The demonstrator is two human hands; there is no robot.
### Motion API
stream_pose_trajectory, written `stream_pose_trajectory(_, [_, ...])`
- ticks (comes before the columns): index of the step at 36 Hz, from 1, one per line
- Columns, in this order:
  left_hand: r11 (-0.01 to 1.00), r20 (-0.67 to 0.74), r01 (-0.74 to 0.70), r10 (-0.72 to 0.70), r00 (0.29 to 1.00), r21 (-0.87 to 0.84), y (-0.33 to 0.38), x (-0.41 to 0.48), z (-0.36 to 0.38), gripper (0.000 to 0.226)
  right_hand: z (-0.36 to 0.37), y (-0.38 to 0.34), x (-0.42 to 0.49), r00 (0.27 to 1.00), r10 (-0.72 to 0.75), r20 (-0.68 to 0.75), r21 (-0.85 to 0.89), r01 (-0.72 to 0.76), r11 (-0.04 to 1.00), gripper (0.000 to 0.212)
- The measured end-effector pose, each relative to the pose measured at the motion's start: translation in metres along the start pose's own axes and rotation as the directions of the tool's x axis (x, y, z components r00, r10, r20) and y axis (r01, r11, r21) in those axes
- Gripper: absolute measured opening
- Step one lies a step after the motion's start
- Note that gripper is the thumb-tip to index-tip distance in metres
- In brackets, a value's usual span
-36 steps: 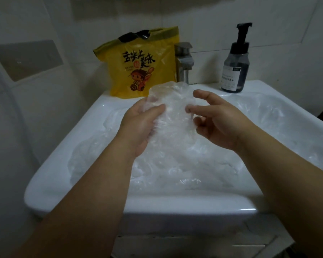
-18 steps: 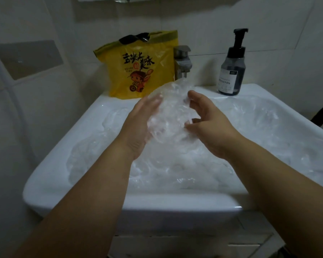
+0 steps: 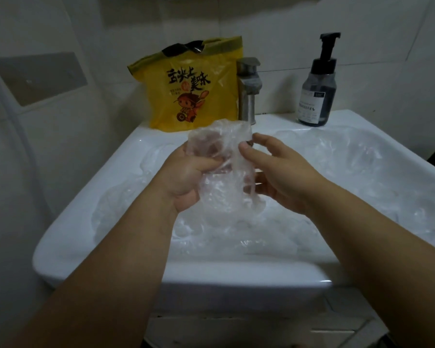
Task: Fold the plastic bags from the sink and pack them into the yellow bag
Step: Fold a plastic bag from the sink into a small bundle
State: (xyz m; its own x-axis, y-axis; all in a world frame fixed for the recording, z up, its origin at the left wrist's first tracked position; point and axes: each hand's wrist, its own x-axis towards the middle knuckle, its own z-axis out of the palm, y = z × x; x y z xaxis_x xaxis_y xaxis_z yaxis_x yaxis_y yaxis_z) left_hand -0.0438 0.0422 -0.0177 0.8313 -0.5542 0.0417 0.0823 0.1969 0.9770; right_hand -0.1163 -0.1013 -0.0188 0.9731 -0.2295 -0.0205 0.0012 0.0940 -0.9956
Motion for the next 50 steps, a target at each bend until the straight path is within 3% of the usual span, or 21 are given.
stream_pose_trajectory(3, [0.999,0.014,0.011,-0.011,1.000,0.037,-0.001,0.000,-0.001,0.052,0.001,0.000,-0.001,0.997,-0.016,0.073,-0.051,0.019,0.998,0.059])
stream_pose_trajectory(5, [1.000,0.015,-0.002,0.001,1.000,0.031,-0.001,0.001,-0.001,0.056,0.002,0.001,-0.001,0.994,-0.035,0.103,-0.089,0.044,0.995,0.042])
stream_pose_trajectory(9, [0.998,-0.002,0.031,-0.031,1.000,-0.054,0.001,-0.001,-0.002,0.058,0.000,0.002,0.001,0.995,-0.094,-0.014,-0.138,0.092,0.986,0.014])
stream_pose_trajectory(12, [0.994,-0.037,0.065,-0.069,0.997,-0.092,0.002,-0.004,0.001,0.030,-0.001,-0.003,0.002,0.988,-0.126,-0.091,-0.016,0.125,0.992,0.012])
stream_pose_trajectory(16, [0.997,-0.035,0.050,-0.048,0.998,0.057,0.000,-0.004,0.009,0.007,0.000,-0.007,0.000,0.986,-0.117,-0.120,0.180,0.137,0.974,0.021])
stream_pose_trajectory(22, [0.935,-0.270,0.005,0.097,0.958,0.353,-0.009,0.003,0.005,0.006,-0.001,-0.003,0.004,0.968,-0.164,-0.192,0.039,0.174,0.984,0.024])
stream_pose_trajectory(23, [0.903,-0.298,-0.022,0.164,0.940,0.428,-0.010,0.004,0.003,0.009,-0.003,-0.003,0.004,0.956,-0.208,-0.207,-0.042,0.204,0.978,0.025])
stream_pose_trajectory(24, [0.811,-0.295,-0.043,0.262,0.919,0.584,-0.010,0.004,0.001,0.023,-0.005,-0.001,0.003,0.932,-0.289,-0.218,-0.185,0.251,0.950,0.025])
stream_pose_trajectory(26, [0.480,-0.215,-0.038,0.461,0.861,0.877,-0.011,0.001,-0.001,0.064,-0.008,0.003,0.002,0.870,-0.469,-0.153,-0.513,0.336,0.790,0.029])
stream_pose_trajectory(27, [0.389,-0.171,-0.067,0.545,0.821,0.919,-0.010,-0.002,-0.001,0.075,-0.008,0.006,0.001,0.846,-0.524,-0.099,-0.625,0.357,0.694,0.034])
stream_pose_trajectory(28, [0.378,-0.140,-0.131,0.611,0.779,0.917,-0.007,-0.005,0.001,0.079,-0.008,0.008,0.002,0.829,-0.556,-0.056,-0.688,0.371,0.624,0.039])
stream_pose_trajectory(30, [0.433,-0.079,-0.310,0.678,0.731,0.846,-0.005,-0.008,0.003,0.078,-0.008,0.011,0.003,0.813,-0.582,-0.003,-0.742,0.389,0.547,0.048])
stream_pose_trajectory(32, [0.490,-0.016,-0.427,0.670,0.742,0.760,-0.004,-0.010,0.007,0.069,-0.006,0.010,0.003,0.788,-0.614,0.045,-0.775,0.416,0.476,0.051])
stream_pose_trajectory(35, [0.561,0.025,-0.443,0.601,0.799,0.699,-0.007,-0.011,0.012,0.043,-0.004,0.010,0.003,0.732,-0.676,0.089,-0.785,0.469,0.405,0.054])
stream_pose_trajectory(38, [0.552,0.068,-0.404,0.529,0.846,0.729,-0.011,-0.009,0.013,0.027,-0.003,0.012,0.005,0.734,-0.677,0.048,-0.748,0.476,0.462,0.059])
stream_pose_trajectory(43, [0.634,0.050,-0.375,0.468,0.882,0.676,-0.009,-0.007,0.010,0.027,-0.006,0.008,0.006,0.762,-0.641,-0.093,-0.679,0.422,0.600,0.060])
stream_pose_trajectory(47, [0.666,-0.030,-0.356,0.494,0.869,0.656,-0.009,-0.003,0.009,0.021,-0.009,0.009,0.008,0.848,-0.510,-0.142,-0.709,0.272,0.651,0.059])
stream_pose_trajectory(50, [0.694,-0.096,-0.361,0.526,0.845,0.623,-0.007,0.000,0.005,0.022,-0.012,0.013,0.011,0.911,-0.396,-0.118,-0.775,0.165,0.610,0.045])
